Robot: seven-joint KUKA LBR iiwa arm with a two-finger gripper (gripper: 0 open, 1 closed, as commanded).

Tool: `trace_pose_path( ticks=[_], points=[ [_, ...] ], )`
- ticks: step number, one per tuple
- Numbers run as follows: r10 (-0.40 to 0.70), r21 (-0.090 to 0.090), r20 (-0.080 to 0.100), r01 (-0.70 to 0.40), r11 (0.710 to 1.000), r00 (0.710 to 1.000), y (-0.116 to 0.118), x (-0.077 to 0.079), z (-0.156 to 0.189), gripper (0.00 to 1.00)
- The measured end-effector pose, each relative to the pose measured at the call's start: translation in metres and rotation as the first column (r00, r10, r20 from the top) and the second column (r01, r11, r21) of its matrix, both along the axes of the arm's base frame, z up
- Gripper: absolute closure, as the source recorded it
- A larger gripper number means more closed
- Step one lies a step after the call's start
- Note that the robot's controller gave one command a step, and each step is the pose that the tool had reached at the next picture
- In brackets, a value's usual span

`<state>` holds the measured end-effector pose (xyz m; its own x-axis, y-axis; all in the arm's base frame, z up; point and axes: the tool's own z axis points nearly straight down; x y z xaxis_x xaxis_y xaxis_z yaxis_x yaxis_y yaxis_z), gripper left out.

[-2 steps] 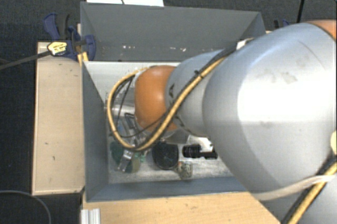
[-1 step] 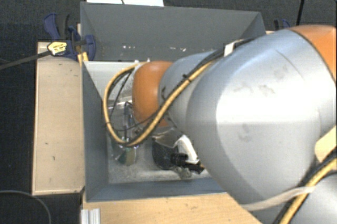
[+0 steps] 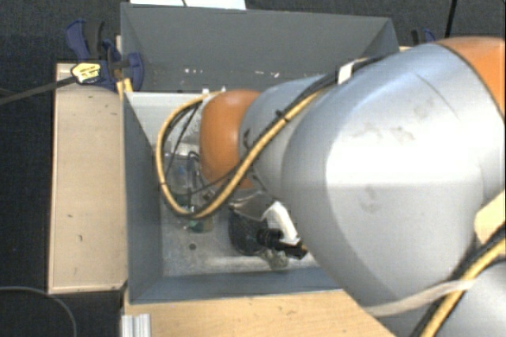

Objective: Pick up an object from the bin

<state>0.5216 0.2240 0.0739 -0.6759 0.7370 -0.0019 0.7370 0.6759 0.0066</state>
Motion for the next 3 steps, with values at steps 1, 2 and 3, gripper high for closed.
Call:
trace_pose_path(
  ticks=[1, 2, 3],
  points=[
    [0.009, -0.002, -0.003, -0.009, 1.000, 1.000, 0.000, 0.001, 0.037, 1.00],
    [0.019, -0.002, -0.003, -0.019, 1.000, 1.000, 0.000, 0.002, 0.066, 1.00],
    [0.028, -0.002, -0.003, -0.028, 1.000, 1.000, 0.000, 0.003, 0.080, 1.00]
  ],
)
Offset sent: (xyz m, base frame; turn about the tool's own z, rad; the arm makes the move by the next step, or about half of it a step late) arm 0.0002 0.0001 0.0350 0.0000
